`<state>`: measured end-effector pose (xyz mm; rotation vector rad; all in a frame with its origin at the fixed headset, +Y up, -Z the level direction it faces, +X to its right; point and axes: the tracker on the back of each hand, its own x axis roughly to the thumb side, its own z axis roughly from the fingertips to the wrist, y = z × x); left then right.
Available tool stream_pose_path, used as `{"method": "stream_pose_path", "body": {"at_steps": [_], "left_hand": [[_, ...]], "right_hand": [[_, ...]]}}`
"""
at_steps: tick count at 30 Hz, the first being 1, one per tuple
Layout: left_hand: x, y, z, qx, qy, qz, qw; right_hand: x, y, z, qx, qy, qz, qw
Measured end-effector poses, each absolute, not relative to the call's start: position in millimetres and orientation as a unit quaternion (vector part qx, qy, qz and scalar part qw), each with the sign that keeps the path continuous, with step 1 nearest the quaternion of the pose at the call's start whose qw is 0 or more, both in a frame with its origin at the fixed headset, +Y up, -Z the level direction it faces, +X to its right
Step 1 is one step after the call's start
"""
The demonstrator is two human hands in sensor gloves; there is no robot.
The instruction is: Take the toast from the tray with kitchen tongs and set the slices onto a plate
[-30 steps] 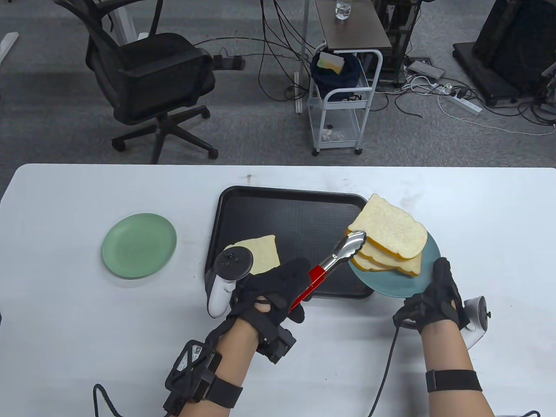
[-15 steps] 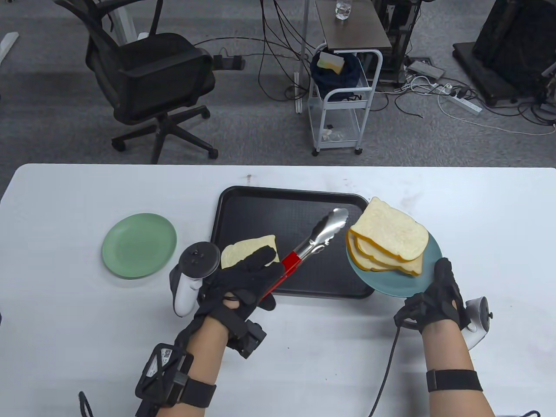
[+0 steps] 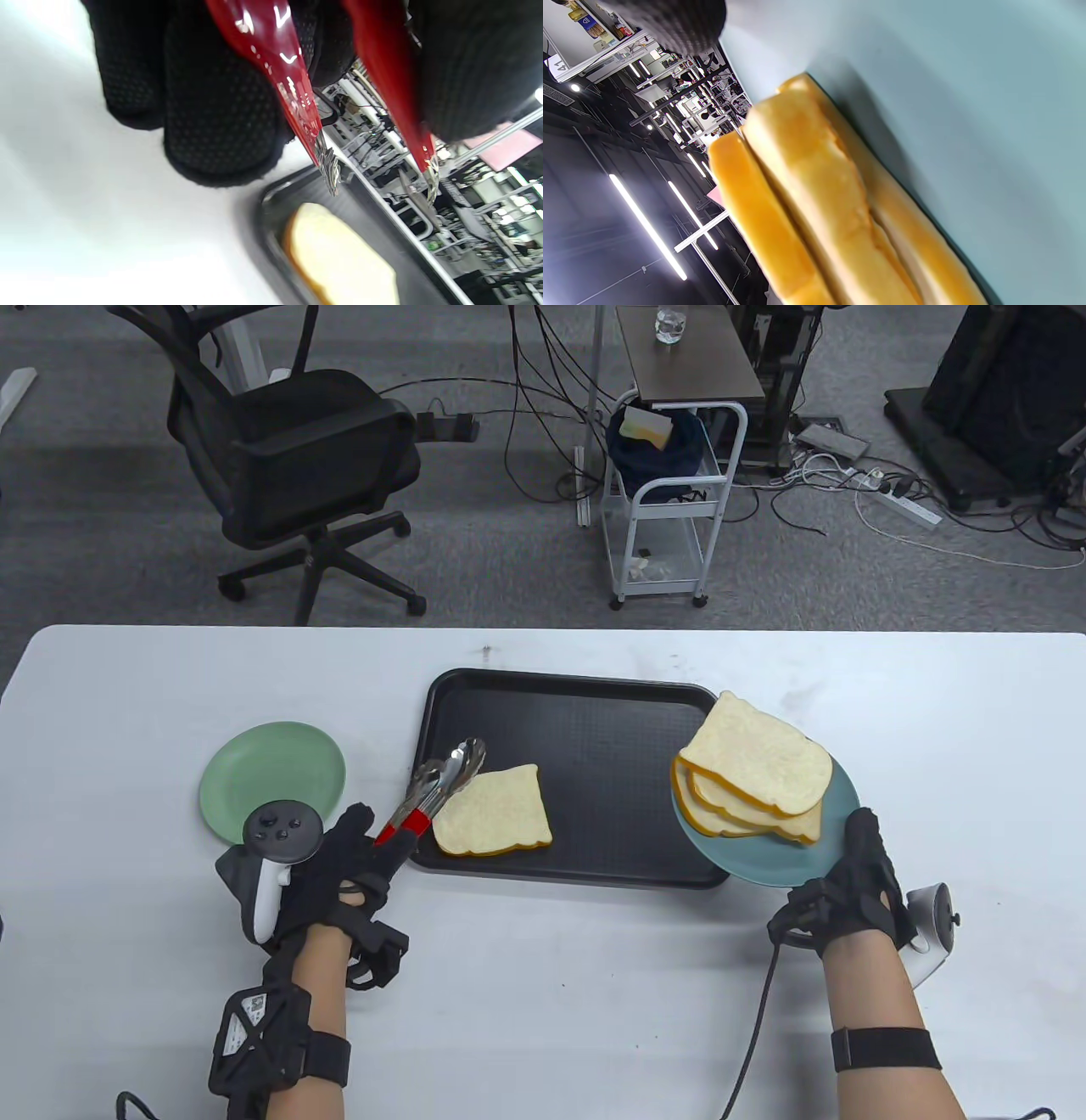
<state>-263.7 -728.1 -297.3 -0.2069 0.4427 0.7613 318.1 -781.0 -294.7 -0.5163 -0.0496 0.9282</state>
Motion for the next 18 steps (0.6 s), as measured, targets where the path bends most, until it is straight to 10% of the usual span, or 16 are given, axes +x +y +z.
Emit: {"method": "stream_pose_path", "body": {"at_steps": [18], "left_hand": [[-295.1, -747.7, -298.8, -0.188, 0.172, 0.371, 0.893]], "right_hand": [[318.5, -782.4, -296.7, -0.246, -0.023, 0.453, 0.857]]}}
